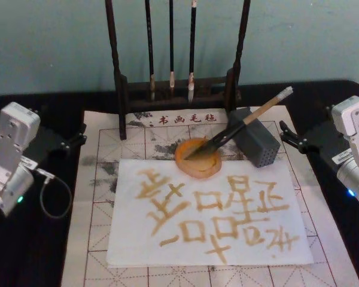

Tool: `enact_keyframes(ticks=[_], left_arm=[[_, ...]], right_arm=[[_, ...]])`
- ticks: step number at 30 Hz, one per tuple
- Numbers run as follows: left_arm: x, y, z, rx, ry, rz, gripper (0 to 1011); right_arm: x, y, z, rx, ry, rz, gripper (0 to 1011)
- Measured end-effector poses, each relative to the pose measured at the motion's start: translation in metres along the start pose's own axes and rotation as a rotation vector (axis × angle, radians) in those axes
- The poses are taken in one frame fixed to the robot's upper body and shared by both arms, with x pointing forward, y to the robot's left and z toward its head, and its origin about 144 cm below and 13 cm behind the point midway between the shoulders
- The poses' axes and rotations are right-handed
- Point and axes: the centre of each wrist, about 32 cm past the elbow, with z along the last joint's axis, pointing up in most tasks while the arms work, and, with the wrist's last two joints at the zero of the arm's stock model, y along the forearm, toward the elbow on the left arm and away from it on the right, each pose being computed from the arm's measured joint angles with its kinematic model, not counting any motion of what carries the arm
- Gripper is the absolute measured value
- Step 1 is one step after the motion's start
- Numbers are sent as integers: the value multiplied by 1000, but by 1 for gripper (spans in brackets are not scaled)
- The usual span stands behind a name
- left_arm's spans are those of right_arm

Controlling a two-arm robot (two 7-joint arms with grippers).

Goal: Pick up the brush from the inkstone, write on the paper, then place the brush back to its original position.

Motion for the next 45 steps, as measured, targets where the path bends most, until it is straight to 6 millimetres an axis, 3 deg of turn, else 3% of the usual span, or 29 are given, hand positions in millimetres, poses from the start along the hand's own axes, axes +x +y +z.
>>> enact_keyframes(ticks=[26, 35, 45], left_arm=[[0, 0, 0, 0, 0, 0, 1001], [0, 0, 0, 0, 0, 0, 1001], [0, 0, 0, 0, 0, 0, 1001]], right_arm=[[2, -2, 3, -2, 48, 11, 1002], [8, -3, 12, -45, 272, 78, 1003], [9, 6, 19, -108, 639, 121, 1002]])
